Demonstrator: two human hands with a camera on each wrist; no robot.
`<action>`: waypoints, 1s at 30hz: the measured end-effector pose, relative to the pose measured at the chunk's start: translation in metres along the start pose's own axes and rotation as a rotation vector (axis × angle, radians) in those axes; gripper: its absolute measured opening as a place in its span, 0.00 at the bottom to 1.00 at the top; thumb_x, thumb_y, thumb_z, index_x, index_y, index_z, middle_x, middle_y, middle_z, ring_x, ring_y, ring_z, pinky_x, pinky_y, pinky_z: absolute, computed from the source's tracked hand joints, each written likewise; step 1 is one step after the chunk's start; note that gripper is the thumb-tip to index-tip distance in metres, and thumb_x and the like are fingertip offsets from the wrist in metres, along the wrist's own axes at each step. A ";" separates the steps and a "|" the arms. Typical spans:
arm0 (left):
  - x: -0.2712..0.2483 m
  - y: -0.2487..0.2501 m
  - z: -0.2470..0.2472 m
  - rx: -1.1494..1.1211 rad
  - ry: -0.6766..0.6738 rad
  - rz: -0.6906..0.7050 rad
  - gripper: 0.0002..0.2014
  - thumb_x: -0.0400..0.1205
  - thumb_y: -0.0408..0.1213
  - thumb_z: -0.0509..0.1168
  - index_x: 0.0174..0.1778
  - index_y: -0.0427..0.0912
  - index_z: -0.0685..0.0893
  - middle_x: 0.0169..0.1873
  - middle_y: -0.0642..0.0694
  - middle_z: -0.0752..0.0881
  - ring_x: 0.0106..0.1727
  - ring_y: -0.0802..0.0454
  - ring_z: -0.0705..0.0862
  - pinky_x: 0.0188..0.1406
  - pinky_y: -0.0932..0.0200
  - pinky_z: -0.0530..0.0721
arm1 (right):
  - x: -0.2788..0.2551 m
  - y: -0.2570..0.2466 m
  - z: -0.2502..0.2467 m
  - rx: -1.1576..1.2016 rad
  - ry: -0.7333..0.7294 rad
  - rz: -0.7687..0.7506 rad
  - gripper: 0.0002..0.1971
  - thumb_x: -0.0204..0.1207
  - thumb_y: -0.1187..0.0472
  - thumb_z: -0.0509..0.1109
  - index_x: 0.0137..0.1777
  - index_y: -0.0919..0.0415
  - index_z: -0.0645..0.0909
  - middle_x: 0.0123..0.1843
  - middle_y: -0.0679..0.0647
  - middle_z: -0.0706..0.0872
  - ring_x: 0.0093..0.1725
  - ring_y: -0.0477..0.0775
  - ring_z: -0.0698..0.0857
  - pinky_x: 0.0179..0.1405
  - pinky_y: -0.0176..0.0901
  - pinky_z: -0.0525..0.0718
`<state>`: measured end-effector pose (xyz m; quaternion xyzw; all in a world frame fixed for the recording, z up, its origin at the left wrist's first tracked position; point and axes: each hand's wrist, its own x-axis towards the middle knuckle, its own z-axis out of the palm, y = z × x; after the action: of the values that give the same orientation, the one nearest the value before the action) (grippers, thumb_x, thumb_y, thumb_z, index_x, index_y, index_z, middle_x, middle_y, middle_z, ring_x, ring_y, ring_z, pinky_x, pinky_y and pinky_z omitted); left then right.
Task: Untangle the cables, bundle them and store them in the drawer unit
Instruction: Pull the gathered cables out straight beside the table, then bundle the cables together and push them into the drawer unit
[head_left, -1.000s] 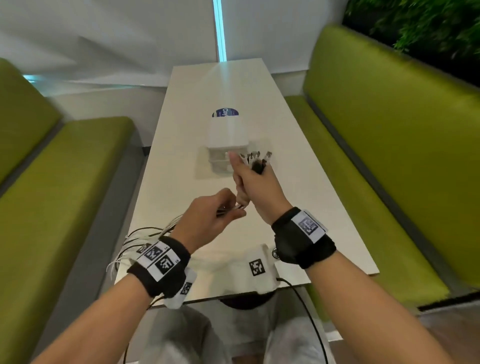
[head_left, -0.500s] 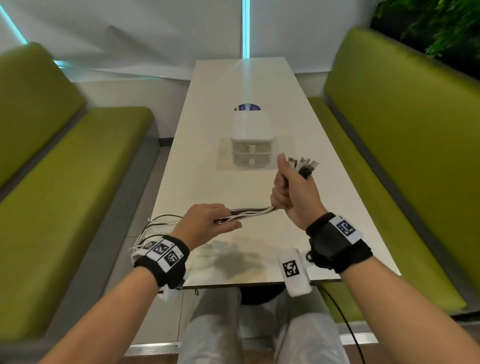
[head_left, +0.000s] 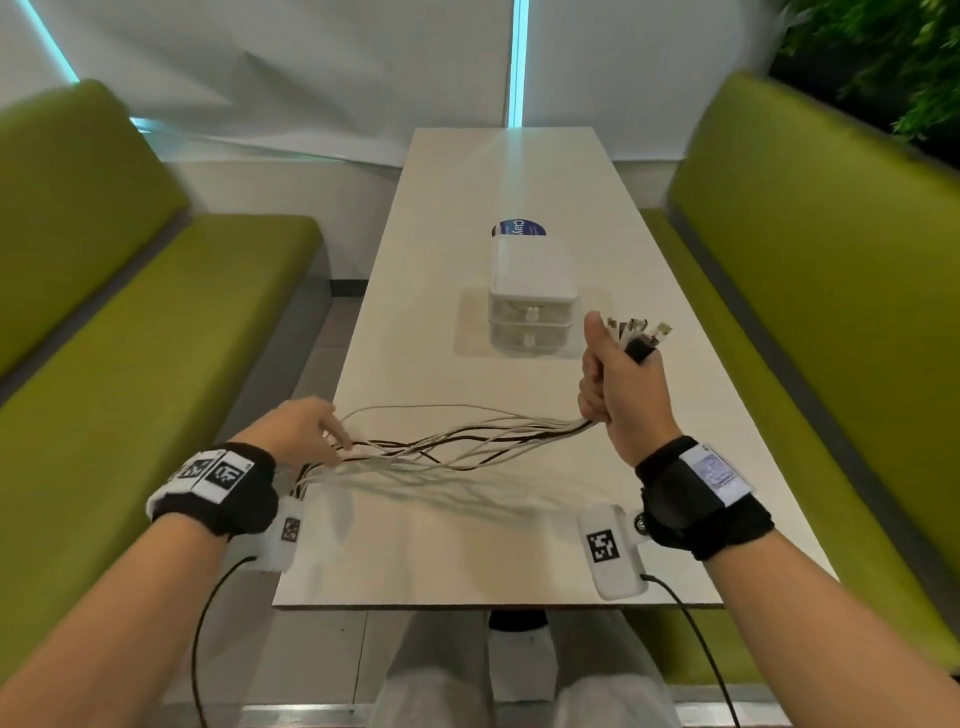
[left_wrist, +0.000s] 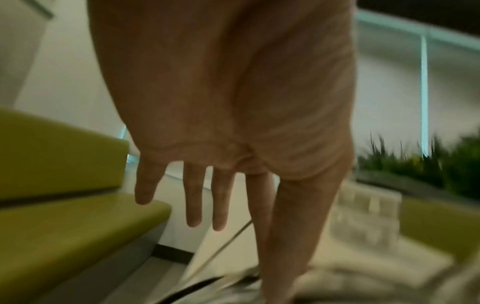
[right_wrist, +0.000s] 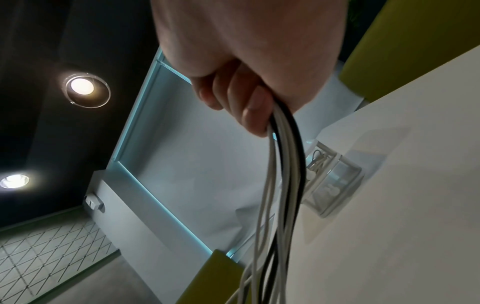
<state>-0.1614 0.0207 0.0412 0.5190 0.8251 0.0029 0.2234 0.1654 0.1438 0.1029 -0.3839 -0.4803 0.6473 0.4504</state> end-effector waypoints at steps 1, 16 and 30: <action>-0.001 0.011 -0.005 -0.087 0.080 0.043 0.11 0.74 0.33 0.70 0.40 0.58 0.89 0.69 0.50 0.79 0.70 0.46 0.77 0.72 0.46 0.73 | 0.001 0.001 0.003 -0.004 0.000 -0.003 0.25 0.80 0.46 0.68 0.26 0.58 0.66 0.17 0.47 0.63 0.15 0.48 0.58 0.19 0.36 0.56; -0.019 0.173 0.051 -0.083 0.157 0.570 0.25 0.84 0.63 0.49 0.42 0.46 0.80 0.30 0.52 0.83 0.37 0.45 0.82 0.40 0.50 0.77 | 0.001 -0.003 0.005 -0.003 -0.031 0.025 0.24 0.82 0.51 0.67 0.26 0.53 0.62 0.18 0.48 0.58 0.16 0.47 0.55 0.20 0.39 0.52; -0.020 0.149 0.028 -0.138 0.296 0.673 0.21 0.78 0.64 0.64 0.38 0.48 0.82 0.21 0.55 0.76 0.29 0.54 0.74 0.29 0.57 0.68 | 0.004 0.019 0.003 -0.790 -0.110 -0.238 0.26 0.80 0.47 0.67 0.19 0.51 0.70 0.17 0.44 0.72 0.21 0.43 0.70 0.28 0.40 0.70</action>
<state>-0.0167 0.0658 0.0588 0.7387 0.6297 0.2068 0.1228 0.1576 0.1442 0.0844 -0.4337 -0.7561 0.3762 0.3140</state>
